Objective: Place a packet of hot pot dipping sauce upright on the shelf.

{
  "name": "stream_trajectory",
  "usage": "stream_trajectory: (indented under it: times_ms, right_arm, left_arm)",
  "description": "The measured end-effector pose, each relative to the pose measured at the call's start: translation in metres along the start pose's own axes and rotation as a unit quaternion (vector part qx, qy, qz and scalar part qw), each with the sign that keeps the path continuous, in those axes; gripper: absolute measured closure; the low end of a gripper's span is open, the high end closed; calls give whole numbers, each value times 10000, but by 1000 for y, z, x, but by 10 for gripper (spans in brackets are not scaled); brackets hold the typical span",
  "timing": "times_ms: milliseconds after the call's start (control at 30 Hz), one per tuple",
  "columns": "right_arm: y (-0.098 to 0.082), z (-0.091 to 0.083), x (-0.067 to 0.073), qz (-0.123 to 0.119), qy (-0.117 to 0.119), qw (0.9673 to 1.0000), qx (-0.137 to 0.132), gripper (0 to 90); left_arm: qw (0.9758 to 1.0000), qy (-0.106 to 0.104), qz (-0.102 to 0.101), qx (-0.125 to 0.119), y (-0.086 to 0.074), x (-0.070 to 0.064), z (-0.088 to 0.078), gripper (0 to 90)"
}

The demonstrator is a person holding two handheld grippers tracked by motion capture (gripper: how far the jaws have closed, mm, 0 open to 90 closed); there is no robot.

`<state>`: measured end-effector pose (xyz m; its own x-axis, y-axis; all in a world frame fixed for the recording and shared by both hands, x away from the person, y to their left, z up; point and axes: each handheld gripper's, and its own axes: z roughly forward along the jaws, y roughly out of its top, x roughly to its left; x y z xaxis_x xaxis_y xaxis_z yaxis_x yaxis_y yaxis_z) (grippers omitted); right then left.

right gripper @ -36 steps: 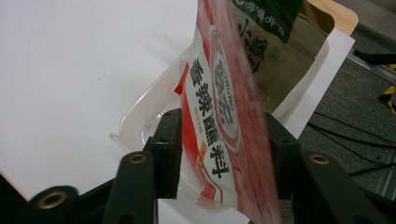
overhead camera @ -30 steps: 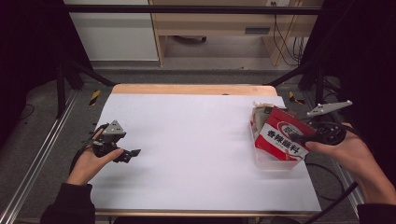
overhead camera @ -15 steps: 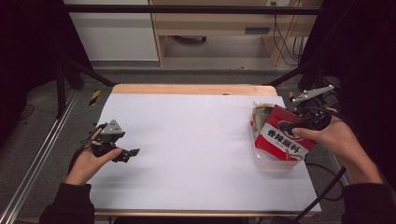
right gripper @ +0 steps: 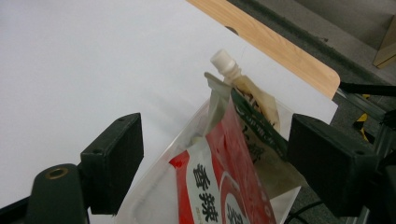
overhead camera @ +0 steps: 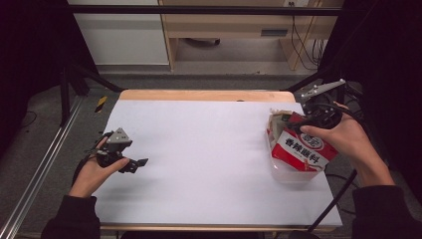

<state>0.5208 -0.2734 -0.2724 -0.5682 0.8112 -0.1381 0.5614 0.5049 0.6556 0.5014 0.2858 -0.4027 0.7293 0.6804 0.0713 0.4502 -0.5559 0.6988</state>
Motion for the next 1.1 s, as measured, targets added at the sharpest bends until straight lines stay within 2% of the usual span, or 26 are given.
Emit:
stream_trajectory:
  times_ms: [300,567,800,967,1100]
  right_arm:
    - [22,-3,9,90,-265,9985,-470,195]
    - [44,-8,27,153,-472,9954,-822,179]
    - [60,-5,46,104,-477,9934,-1042,164]
    - [72,-1,59,237,-439,9906,-1276,149]
    - [77,9,73,242,-364,9903,-1315,124]
  left_arm:
    - [10000,12,3,-11,0,0,-1,75]
    - [10000,59,-21,-24,-1,1,-2,75]
    - [10000,85,-11,-4,-1,2,-2,70]
    - [10000,74,-21,-7,-2,2,0,69]
    - [10000,76,-23,4,-3,2,0,68]
